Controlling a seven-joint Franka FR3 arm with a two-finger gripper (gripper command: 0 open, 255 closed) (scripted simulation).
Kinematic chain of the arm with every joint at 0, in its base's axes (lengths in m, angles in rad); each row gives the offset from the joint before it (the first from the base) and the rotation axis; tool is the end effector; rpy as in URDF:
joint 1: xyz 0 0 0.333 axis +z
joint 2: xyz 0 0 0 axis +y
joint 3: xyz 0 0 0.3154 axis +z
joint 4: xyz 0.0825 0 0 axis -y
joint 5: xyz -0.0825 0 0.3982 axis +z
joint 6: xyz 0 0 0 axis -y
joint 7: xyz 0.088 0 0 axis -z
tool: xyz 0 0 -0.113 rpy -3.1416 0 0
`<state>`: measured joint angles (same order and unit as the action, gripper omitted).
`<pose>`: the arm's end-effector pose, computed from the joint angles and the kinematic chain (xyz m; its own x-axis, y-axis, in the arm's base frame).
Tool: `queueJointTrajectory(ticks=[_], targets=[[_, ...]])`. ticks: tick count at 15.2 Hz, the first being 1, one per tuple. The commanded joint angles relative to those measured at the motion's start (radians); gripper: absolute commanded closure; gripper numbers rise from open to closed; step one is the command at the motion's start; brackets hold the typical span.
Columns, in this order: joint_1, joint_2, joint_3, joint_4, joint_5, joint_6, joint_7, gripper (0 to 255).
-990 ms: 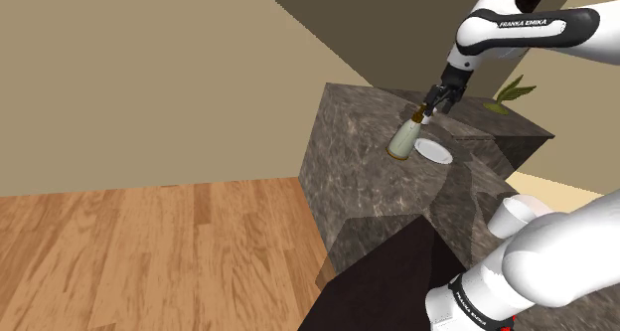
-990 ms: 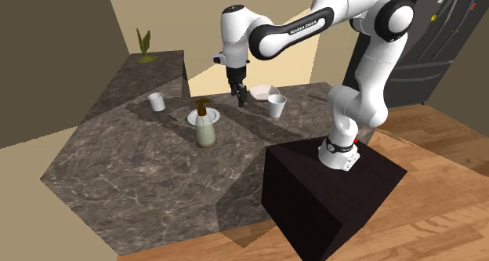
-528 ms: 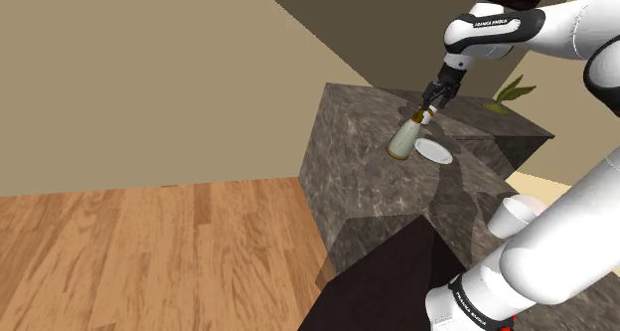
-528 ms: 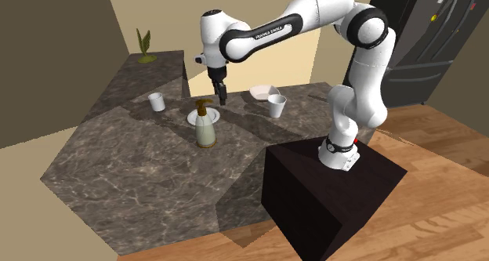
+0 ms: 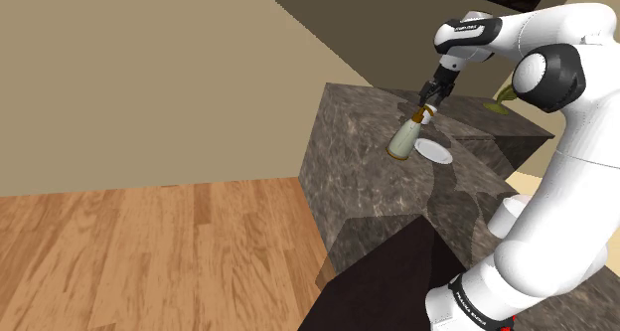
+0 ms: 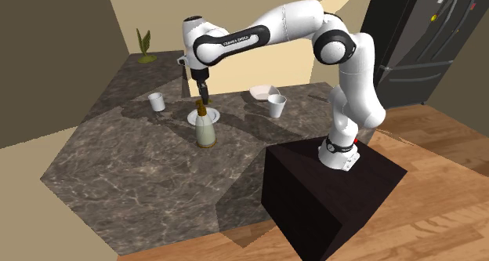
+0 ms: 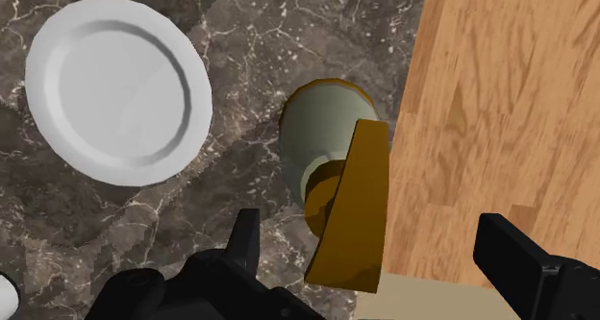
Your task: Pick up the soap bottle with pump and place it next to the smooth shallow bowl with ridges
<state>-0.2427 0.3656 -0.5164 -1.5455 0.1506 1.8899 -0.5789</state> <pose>0.5246 -0.4241 0.4548 0.9811 -0.1934 0.0049 -0.1934 -0.9802 0.0430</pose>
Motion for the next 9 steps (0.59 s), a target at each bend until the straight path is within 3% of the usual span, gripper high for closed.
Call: queueJointTrajectory(ticks=[1,9], targets=[[-0.013,0.028,0.003,0.019,0.016,0.008,-0.011,0],[-0.014,0.046,0.009,-0.032,0.026,0.074,-0.019,0]])
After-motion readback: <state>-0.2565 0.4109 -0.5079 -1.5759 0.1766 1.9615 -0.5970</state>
